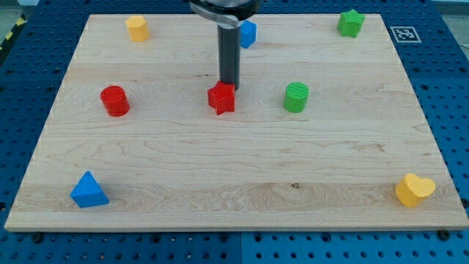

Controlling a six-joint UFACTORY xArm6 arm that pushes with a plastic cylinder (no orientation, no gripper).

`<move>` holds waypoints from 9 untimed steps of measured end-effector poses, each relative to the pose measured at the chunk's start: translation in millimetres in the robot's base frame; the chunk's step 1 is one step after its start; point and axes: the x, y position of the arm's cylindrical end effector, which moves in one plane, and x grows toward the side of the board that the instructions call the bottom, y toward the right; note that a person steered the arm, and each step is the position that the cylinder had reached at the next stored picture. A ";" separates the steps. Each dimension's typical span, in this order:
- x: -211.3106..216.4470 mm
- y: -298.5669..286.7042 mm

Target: Push the red circle closer to the red star

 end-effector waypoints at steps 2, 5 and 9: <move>-5.7 -81.9; 12.5 -233.8; 36.8 -122.3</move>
